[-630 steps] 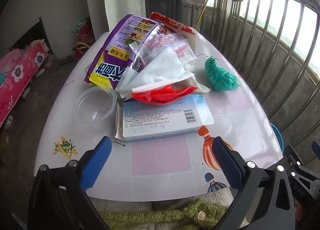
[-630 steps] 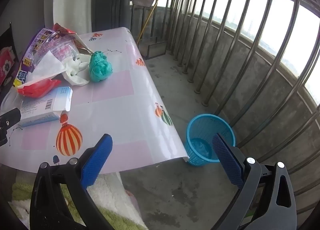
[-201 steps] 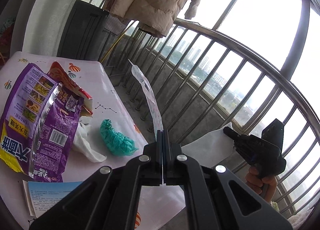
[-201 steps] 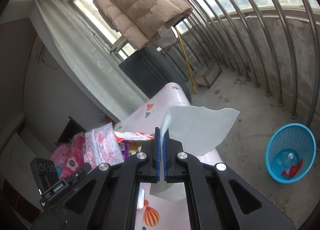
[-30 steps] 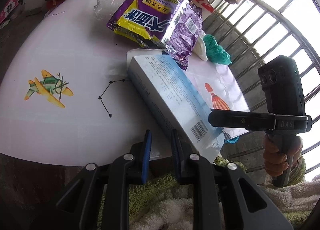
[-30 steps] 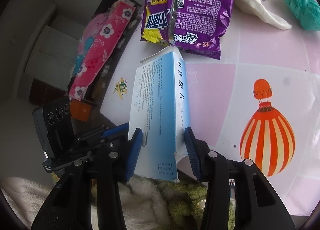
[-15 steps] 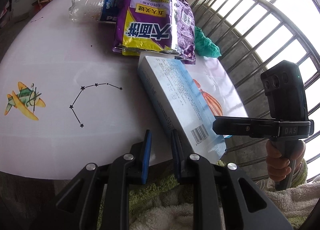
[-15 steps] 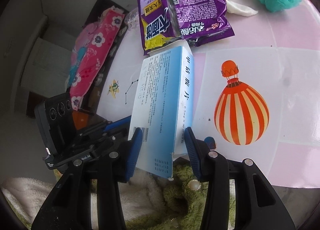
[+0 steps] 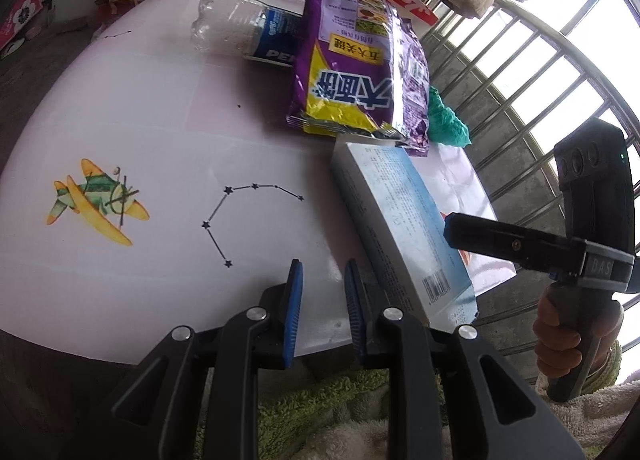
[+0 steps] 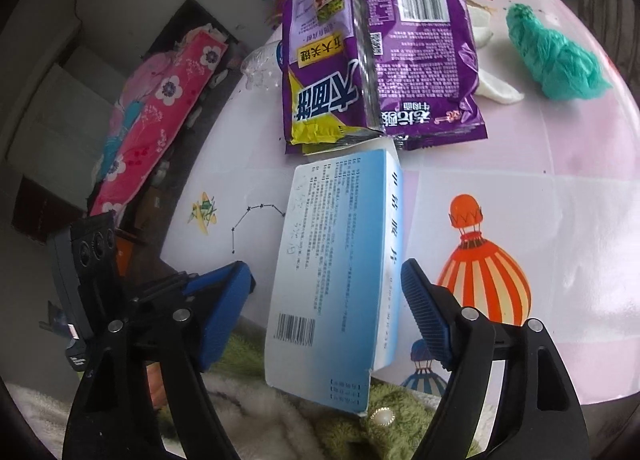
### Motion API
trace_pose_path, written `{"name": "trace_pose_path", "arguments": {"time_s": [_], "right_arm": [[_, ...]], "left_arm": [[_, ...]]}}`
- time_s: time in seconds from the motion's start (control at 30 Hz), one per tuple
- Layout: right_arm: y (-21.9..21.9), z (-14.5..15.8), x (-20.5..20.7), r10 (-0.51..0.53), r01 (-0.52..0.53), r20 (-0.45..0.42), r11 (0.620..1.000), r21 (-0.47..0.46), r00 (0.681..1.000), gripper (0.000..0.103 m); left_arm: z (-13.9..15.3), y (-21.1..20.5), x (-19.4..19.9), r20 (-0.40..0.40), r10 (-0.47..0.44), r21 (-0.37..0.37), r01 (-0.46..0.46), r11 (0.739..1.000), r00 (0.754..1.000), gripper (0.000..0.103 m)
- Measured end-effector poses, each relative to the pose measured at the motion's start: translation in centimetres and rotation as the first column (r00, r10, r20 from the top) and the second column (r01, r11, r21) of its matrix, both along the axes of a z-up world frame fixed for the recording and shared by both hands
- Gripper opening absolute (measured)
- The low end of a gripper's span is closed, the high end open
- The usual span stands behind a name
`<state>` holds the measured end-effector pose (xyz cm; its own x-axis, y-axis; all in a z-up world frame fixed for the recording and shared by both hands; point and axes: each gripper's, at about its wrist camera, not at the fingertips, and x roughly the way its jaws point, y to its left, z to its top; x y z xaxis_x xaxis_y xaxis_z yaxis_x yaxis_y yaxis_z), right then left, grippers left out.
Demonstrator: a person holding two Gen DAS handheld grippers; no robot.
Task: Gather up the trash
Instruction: 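Grasp the purple noodle bag with the left gripper while the right gripper holds the box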
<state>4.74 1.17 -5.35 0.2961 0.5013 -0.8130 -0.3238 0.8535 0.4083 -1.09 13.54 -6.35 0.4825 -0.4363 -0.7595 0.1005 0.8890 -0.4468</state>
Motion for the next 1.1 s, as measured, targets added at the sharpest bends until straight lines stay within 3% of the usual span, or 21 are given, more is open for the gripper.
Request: {"name": "trace_pose_path", "arguments": {"time_s": [0.3,0.47,0.6,0.73,1.1], "right_arm": [[2.9,-0.9,-0.1,0.037,-0.027,0.052,0.984,-0.179,0.998,0.082],[4.2,-1.5,0.2,0.027,-0.016,0.047,0.975,-0.223,0.999,0.082],[4.5,-1.9,0.2,0.031,-0.019,0.048,0.970,-0.244,0.998,0.082],[5.7,-2.5,0.4,0.040,-0.026,0.048,0.965,-0.262,0.998,0.082],[5.7,-2.6,1.1,0.050,-0.039,0.036,0.967,-0.250,0.998,0.075]], "left_arm": [[-0.5,1.9,1.1,0.027,0.091,0.041,-0.092,0.995,0.995,0.041],[-0.4,2.3,1.9,0.068,0.123,0.041,-0.126,0.991,0.990,0.068],[-0.5,2.6,2.2,0.074,0.137,0.009,-0.138,0.990,0.988,0.079],[-0.4,2.7,2.3,0.085,0.146,-0.005,-0.146,0.989,0.986,0.097],[-0.5,3.7,2.4,0.060,0.179,-0.082,-0.174,0.981,0.982,0.097]]}}
